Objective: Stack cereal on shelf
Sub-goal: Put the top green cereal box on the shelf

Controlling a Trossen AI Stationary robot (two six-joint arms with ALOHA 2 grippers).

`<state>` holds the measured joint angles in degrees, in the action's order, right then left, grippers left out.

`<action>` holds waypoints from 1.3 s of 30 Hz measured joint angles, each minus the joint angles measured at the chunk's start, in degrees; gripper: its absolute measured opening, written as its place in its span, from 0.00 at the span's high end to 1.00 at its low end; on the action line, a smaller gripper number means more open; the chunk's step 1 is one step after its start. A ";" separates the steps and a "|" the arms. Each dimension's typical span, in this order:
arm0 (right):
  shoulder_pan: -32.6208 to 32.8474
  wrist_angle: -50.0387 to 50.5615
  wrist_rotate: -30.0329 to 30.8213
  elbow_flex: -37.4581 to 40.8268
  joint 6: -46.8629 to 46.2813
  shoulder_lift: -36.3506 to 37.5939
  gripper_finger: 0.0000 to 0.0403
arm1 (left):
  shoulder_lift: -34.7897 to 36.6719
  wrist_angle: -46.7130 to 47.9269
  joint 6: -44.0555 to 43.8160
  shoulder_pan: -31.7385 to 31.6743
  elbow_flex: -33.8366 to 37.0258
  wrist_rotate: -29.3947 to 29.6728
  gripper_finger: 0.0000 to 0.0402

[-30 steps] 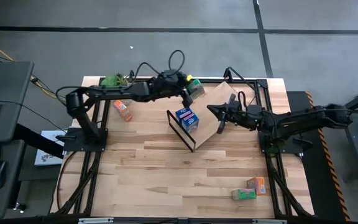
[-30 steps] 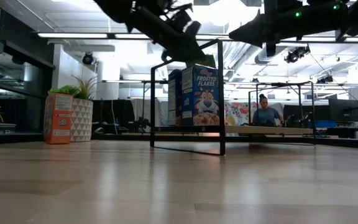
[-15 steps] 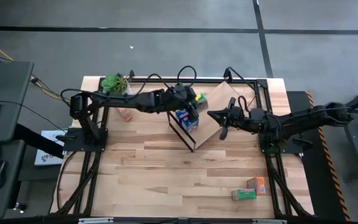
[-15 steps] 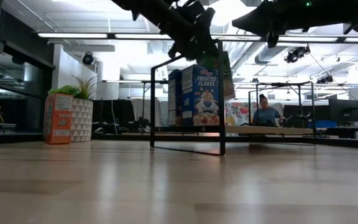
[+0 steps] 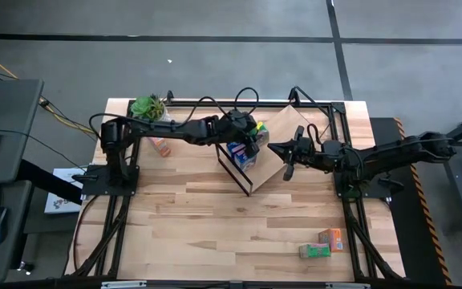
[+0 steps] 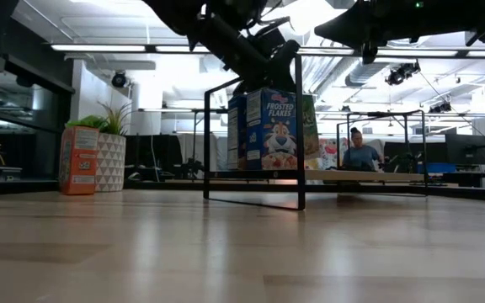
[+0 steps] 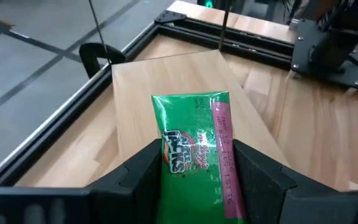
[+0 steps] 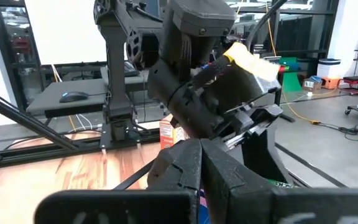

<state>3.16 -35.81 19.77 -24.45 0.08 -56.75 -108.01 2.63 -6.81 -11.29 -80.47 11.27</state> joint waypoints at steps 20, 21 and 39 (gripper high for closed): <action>0.00 0.22 0.00 0.00 -0.02 0.00 1.00 | 0.00 2.45 1.46 1.27 0.00 -0.20 0.58; 0.00 0.24 0.00 0.00 -0.02 0.00 1.00 | 0.00 2.18 1.46 1.27 0.00 -0.20 0.58; 0.02 0.24 0.00 0.00 -0.04 0.00 1.00 | 0.00 2.10 0.42 1.47 0.00 -0.20 0.49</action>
<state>3.18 -35.57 19.77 -24.45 0.03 -56.75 -108.01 4.73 -6.39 -9.82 -80.47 11.07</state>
